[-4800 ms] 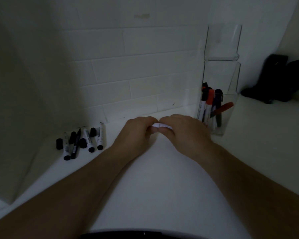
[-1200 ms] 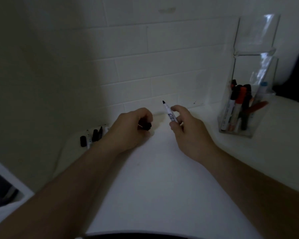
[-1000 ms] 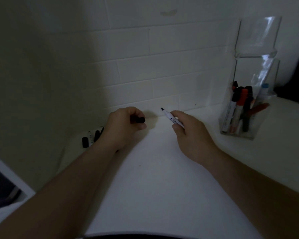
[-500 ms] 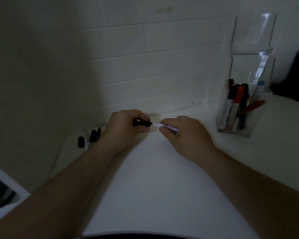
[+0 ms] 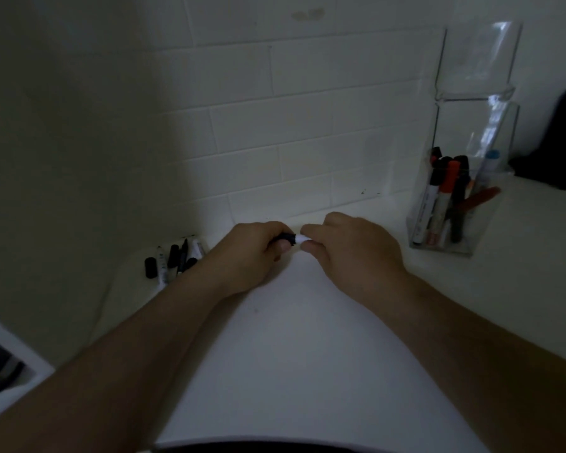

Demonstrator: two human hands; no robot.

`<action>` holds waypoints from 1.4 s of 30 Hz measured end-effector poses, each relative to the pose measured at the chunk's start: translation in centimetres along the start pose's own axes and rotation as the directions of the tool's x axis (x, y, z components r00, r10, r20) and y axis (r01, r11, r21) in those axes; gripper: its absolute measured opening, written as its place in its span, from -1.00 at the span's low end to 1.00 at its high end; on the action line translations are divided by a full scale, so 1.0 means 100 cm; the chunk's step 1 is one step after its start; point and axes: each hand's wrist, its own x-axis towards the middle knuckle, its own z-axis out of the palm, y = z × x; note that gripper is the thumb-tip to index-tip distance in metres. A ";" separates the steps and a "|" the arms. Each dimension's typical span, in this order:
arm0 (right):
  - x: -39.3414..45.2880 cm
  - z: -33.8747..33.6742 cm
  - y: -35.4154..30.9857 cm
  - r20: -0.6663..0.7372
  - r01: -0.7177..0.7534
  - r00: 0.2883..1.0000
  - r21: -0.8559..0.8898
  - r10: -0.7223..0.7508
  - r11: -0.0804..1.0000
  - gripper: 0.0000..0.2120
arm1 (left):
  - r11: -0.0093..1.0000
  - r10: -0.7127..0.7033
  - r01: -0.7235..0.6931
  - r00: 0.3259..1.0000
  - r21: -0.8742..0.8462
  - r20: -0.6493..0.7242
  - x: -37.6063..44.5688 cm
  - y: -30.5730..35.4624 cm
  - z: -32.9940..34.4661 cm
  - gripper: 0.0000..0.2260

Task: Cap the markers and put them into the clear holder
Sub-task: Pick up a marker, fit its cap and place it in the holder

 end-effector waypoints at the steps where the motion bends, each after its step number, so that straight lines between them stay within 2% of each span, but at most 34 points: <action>1: -0.001 0.000 0.000 -0.003 0.007 1.000 0.010 -0.006 1.000 -0.73 | 1.000 0.000 -0.001 1.000 0.008 0.004 0.000 0.000 0.001 -0.84; 10: -0.009 0.001 0.001 -0.009 -0.017 1.000 0.146 0.019 0.989 -0.76 | 0.990 0.112 -0.101 0.987 0.097 -0.118 -0.001 0.007 0.007 -0.88; 18: -0.008 0.003 0.007 0.067 -0.011 0.998 0.156 0.001 0.988 -0.76 | 0.989 0.128 -0.117 0.985 0.092 -0.118 -0.001 0.007 0.019 -0.84; 20: -0.005 0.002 0.009 0.070 -0.017 0.998 0.200 0.003 0.980 -0.76 | 0.996 0.084 -0.082 0.983 0.018 -0.163 0.001 0.011 0.019 -0.83; 22: -0.002 -0.004 0.009 0.030 -0.034 0.999 0.249 0.027 0.968 -0.66 | 0.987 0.024 -0.064 0.967 -0.149 -0.255 0.003 0.017 0.015 -0.78; 24: 0.003 -0.015 0.003 -0.026 -0.033 0.999 0.357 0.045 0.934 -0.65 | 0.948 -0.007 -0.106 0.936 -0.301 -0.353 0.004 0.025 0.009 -0.71; 26: 0.008 -0.030 -0.004 -0.089 -0.023 0.994 0.441 0.069 0.897 -0.70 | 0.910 -0.032 -0.129 0.926 -0.395 -0.376 0.004 0.032 0.007 -0.69; 28: 0.013 -0.049 -0.005 -0.137 -0.019 0.986 0.494 0.099 0.870 -0.77 | 0.893 -0.025 -0.133 0.939 -0.429 -0.344 0.001 0.036 0.008 -0.66; 30: 0.018 -0.072 -0.003 -0.205 0.007 0.972 0.504 0.112 0.864 -0.84 | 0.910 0.039 -0.160 0.952 -0.383 -0.305 -0.003 0.037 0.010 -0.63; 33: 0.026 -0.113 0.014 -0.353 0.010 0.920 0.449 0.167 0.894 -0.87 | 0.951 0.210 -0.259 0.941 -0.166 -0.266 -0.005 0.038 0.013 -0.70; 36: 0.027 -0.145 0.045 -0.448 -0.030 0.878 0.297 0.167 0.954 -0.88 | 0.933 0.327 -0.354 0.909 -0.067 -0.258 -0.005 0.038 0.018 -0.77; 39: 0.019 -0.155 0.078 -0.468 -0.083 0.873 0.139 0.140 0.987 -0.83 | 0.924 0.363 -0.380 0.902 -0.034 -0.233 -0.005 0.038 0.025 -0.79; 42: 0.010 -0.149 0.098 -0.419 -0.189 0.876 0.156 0.238 0.970 -0.78 | 0.931 0.362 -0.366 0.909 0.022 -0.206 -0.009 0.041 0.032 -0.78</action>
